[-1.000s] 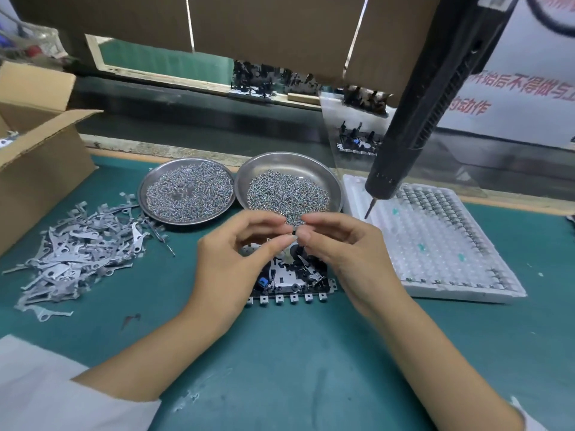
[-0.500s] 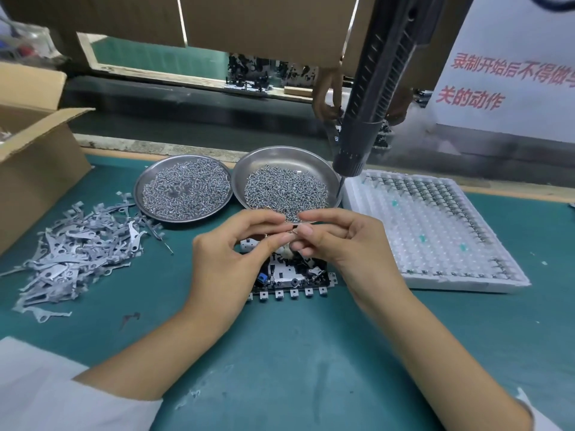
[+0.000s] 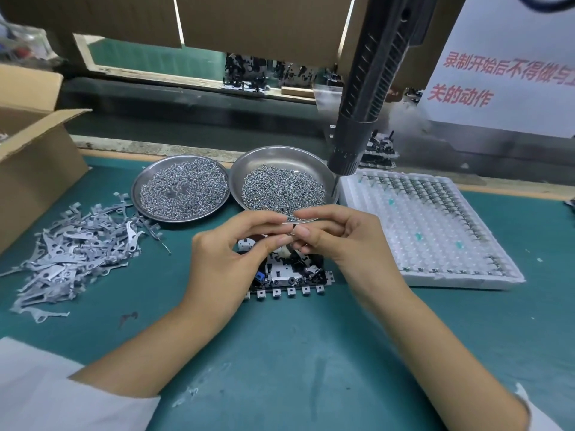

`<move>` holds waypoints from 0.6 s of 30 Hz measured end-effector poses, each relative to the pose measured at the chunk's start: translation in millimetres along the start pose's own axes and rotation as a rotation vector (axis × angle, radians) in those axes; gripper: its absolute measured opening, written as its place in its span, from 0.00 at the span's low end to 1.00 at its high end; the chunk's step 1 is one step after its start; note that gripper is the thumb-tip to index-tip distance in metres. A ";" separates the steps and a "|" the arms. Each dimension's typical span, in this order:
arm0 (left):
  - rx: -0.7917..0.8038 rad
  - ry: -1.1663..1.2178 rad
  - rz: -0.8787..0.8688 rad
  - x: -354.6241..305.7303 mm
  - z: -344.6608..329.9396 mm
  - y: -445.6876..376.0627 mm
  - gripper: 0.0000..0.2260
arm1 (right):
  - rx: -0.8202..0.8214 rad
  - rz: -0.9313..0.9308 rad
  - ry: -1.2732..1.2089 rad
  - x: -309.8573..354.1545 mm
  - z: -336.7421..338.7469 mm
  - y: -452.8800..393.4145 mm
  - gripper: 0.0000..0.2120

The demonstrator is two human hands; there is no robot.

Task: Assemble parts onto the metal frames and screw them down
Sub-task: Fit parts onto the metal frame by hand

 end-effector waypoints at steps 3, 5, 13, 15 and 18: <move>0.000 0.005 0.013 0.4 0.5 0.1 0.10 | 0.002 0.016 0.007 1.8 0.2 0.1 0.09; 0.000 0.014 0.028 1.1 0.7 0.1 0.10 | 0.001 0.022 0.013 2.3 0.5 0.3 0.09; -0.008 0.019 0.015 -2.8 0.4 0.4 0.09 | -0.017 0.041 -0.020 5.5 0.0 2.2 0.11; -0.008 0.021 0.009 -3.4 0.4 0.7 0.09 | -0.026 0.036 -0.033 4.8 0.1 2.7 0.12; -0.018 0.054 0.030 -0.9 1.4 0.4 0.09 | -0.034 0.005 -0.077 0.9 0.3 2.3 0.13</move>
Point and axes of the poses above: each hand's wrist, its own y-axis away from the middle knuckle, its own z-axis out of the back of the hand, x = y × z, the point moved 8 cm from there along -y, towards the middle knuckle, and after that the axes turned 3 degrees about z, right-handed, at the moved point
